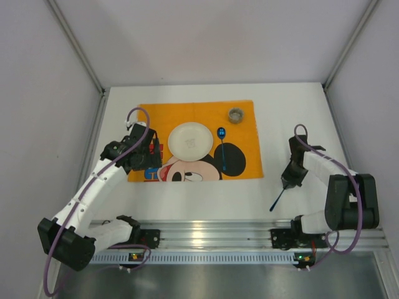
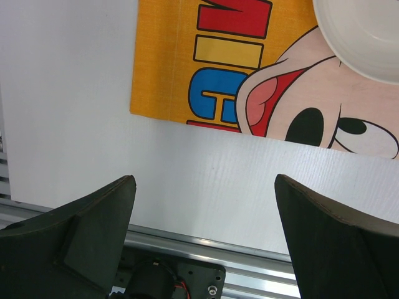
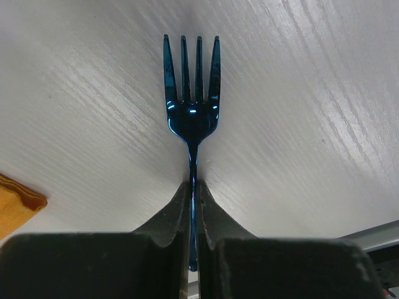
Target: Set the dinner table for one person
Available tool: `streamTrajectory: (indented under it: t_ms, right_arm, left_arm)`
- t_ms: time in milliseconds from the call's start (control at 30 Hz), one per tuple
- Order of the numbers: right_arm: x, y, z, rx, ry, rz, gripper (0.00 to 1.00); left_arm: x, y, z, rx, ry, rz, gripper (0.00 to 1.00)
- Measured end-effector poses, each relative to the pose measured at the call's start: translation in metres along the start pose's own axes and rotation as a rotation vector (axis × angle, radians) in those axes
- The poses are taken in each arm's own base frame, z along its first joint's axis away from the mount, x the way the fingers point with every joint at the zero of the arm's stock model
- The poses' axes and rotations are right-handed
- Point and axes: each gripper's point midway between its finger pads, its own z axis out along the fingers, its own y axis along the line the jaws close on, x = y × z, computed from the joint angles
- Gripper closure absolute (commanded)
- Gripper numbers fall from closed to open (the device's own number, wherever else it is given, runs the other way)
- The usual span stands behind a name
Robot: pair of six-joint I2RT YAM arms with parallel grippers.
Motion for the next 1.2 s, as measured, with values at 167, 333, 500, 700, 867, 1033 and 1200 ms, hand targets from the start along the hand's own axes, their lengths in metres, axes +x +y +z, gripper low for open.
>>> streamTrajectory:
  t_ms: [167, 333, 500, 700, 867, 1033, 1200]
  right_arm:
    - [-0.002, 0.003, -0.002, -0.005, 0.005, -0.023, 1.00]
    - [-0.028, 0.045, -0.024, -0.059, -0.092, -0.102, 1.00]
    - [-0.067, 0.198, -0.125, -0.335, -0.313, -0.266, 1.00]
    - [0.003, 0.393, -0.211, -0.769, -0.284, -0.466, 1.00]
    - [0.091, 0.506, -0.203, -0.992, -0.132, -0.560, 1.00]
    - [0.149, 0.526, -0.135, -0.958, 0.038, -0.557, 1.00]
    - [0.160, 0.525, -0.092, -0.896, 0.087, -0.546, 1.00]
  left_arm:
    - [0.000, 0.000, 0.000, 0.000, -0.001, 0.004, 0.01]
    - [-0.007, -0.003, -0.005, 0.021, -0.015, 0.007, 0.01]
    - [-0.029, -0.005, -0.022, 0.039, -0.074, -0.015, 0.01]
    - [-0.044, 0.003, -0.041, 0.024, -0.133, -0.054, 0.01]
    - [-0.035, 0.013, -0.053, 0.022, -0.136, -0.093, 0.01]
    - [-0.026, 0.024, -0.068, 0.025, -0.151, -0.140, 0.01]
    - [-0.015, 0.036, -0.078, 0.008, -0.150, -0.175, 0.01]
